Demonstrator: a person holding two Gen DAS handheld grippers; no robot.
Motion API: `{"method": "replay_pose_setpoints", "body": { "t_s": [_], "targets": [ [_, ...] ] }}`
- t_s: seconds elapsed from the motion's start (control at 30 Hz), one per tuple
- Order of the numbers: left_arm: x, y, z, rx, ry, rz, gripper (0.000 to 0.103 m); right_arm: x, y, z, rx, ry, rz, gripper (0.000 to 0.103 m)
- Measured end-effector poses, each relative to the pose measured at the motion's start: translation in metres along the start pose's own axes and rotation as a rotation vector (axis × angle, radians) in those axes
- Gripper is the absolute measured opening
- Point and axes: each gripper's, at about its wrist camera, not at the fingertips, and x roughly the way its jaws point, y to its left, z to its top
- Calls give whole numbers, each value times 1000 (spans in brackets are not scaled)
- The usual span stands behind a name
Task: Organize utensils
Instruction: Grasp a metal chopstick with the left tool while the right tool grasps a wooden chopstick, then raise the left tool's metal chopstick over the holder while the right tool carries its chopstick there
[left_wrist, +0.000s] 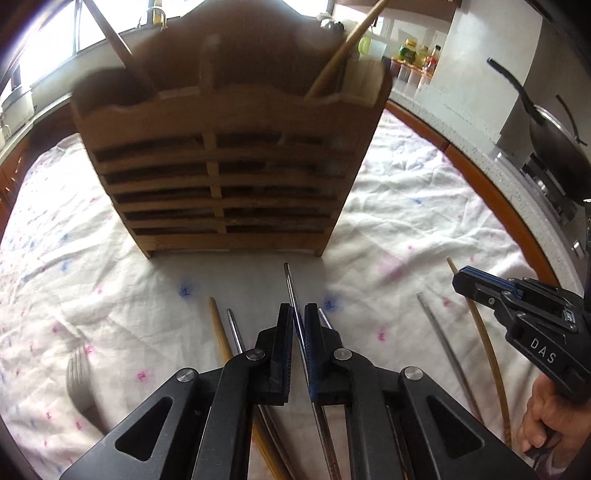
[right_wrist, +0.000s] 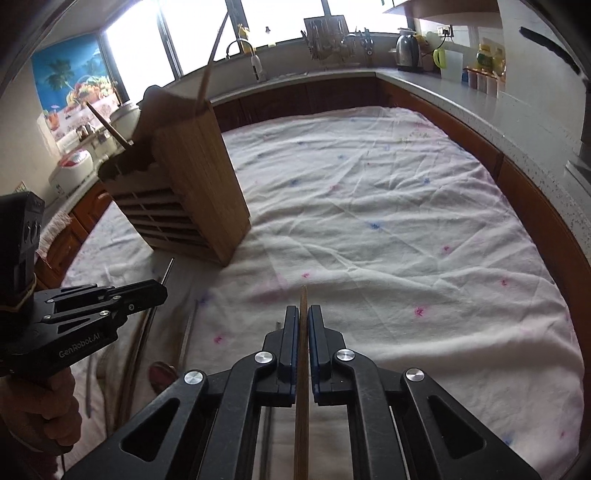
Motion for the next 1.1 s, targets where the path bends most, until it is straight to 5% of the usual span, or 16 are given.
{"method": "replay_pose_setpoints", "body": {
  "t_s": [0.73, 1.1],
  "targets": [
    [-210, 13, -68, -60, -316, -110, 3, -155, 22, -4, 47, -309, 132, 5],
    [-268, 24, -99, -85, -409, -113, 3, -181, 33, -3, 39, -378, 155, 5]
  ]
}}
